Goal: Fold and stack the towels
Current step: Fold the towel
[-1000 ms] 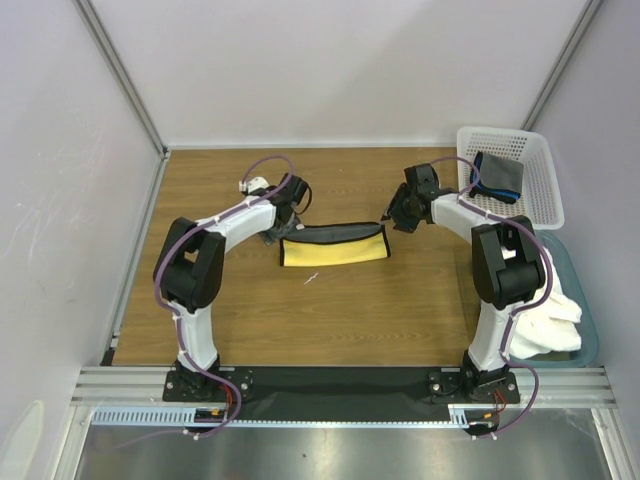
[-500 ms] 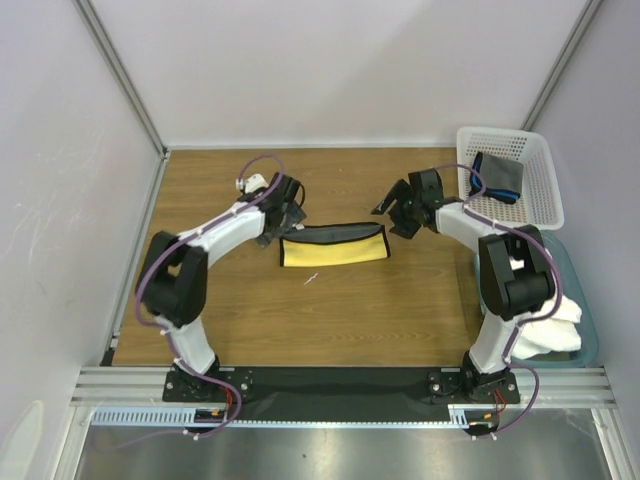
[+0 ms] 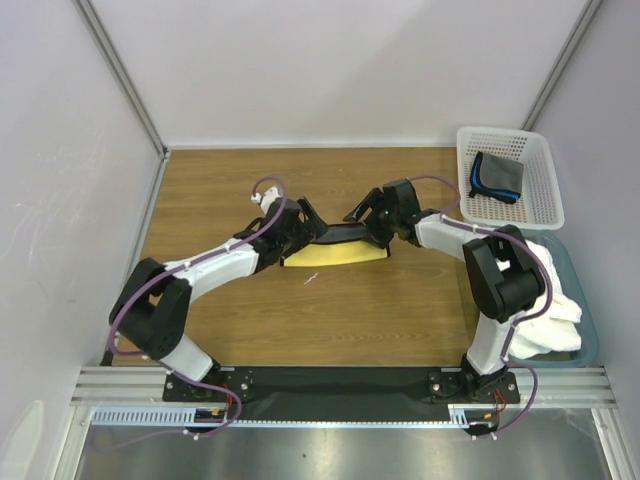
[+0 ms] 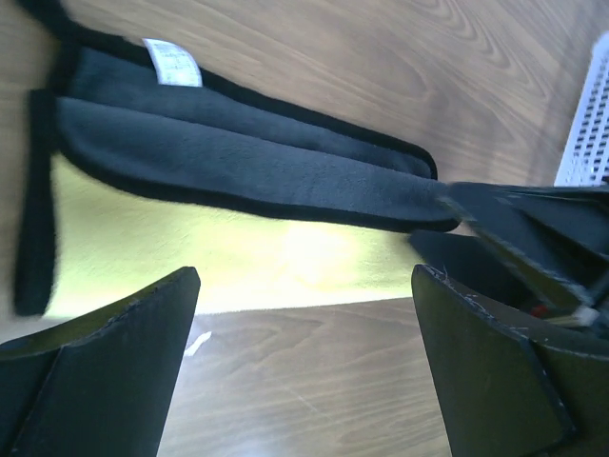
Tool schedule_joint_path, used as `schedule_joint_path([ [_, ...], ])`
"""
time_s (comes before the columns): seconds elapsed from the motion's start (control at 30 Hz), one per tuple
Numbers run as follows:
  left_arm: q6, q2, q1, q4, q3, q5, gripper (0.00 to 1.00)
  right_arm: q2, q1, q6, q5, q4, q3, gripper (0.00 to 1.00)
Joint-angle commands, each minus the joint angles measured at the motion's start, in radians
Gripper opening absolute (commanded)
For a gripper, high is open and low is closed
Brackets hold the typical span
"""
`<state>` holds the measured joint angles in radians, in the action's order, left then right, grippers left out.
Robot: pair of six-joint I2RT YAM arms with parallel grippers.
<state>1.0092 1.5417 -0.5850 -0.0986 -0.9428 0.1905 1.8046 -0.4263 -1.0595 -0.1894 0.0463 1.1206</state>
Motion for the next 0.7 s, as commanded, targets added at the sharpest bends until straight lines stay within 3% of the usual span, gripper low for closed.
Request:
schedule_joint_path([
  [0.0, -0.041, 0.047, -0.003, 0.192, 0.048, -0.040, 1.00, 0.051, -0.028, -0.062, -0.012, -0.060, 0.031, 0.82],
  [0.37, -0.057, 0.118, 0.008, 0.372, 0.157, -0.066, 1.00, 0.107, -0.048, -0.085, 0.051, -0.083, 0.039, 0.83],
  [0.67, -0.061, 0.136, 0.022, 0.320, 0.171, -0.077, 0.99, 0.157, -0.031, -0.122, 0.073, -0.144, 0.074, 0.82],
])
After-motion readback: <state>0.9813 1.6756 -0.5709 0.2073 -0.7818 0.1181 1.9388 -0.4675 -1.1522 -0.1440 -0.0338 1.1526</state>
